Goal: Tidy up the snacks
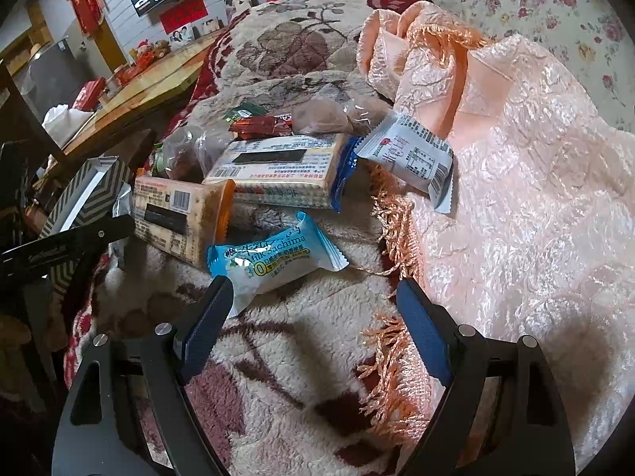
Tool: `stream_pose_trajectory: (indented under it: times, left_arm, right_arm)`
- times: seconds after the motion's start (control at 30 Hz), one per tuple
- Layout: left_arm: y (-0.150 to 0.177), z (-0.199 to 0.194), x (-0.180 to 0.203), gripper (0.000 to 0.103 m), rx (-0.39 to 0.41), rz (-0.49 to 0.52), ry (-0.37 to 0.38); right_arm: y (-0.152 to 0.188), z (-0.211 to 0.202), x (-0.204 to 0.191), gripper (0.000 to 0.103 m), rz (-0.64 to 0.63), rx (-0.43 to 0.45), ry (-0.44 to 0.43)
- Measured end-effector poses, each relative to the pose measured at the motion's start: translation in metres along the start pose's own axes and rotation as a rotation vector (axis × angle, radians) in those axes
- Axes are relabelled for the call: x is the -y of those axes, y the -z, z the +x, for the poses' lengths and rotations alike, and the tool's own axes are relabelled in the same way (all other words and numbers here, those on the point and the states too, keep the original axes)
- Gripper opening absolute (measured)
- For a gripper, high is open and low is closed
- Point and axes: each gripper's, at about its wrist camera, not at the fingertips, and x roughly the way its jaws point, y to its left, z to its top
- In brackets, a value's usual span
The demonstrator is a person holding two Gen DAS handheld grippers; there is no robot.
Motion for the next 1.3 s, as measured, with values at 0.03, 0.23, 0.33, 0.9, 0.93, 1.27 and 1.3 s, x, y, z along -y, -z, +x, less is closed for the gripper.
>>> stream_pose_trajectory:
  times: [0.03, 0.23, 0.33, 0.9, 0.93, 1.27, 1.3]
  left_arm:
    - [0.000, 0.001, 0.000, 0.092, -0.002, 0.002, 0.002]
    - [-0.002, 0.003, 0.000, 0.061, -0.016, -0.013, 0.095]
    - [-0.001, 0.002, 0.004, 0.056, -0.013, 0.005, 0.099]
    - [0.009, -0.046, 0.001, 0.054, 0.018, -0.026, 0.038]
    - [0.009, -0.052, -0.001, 0.054, 0.026, -0.026, 0.036]
    - [0.010, -0.068, -0.023, 0.054, 0.040, -0.064, 0.009]
    - [0.010, -0.068, -0.025, 0.054, 0.039, -0.070, 0.009]
  right_arm:
    - [0.000, 0.000, -0.001, 0.085, -0.004, 0.002, 0.001]
    - [-0.007, -0.008, -0.012, 0.085, -0.071, 0.032, -0.011]
    - [-0.012, -0.014, -0.025, 0.085, -0.148, 0.043, -0.039]
    - [-0.043, 0.013, -0.115, 0.085, -0.794, -0.050, -0.136]
    - [-0.043, 0.016, -0.119, 0.085, -0.825, -0.052, -0.130]
    - [-0.040, 0.064, -0.153, 0.078, -1.079, -0.093, -0.004]
    - [-0.039, 0.069, -0.154, 0.062, -1.088, -0.114, -0.009]
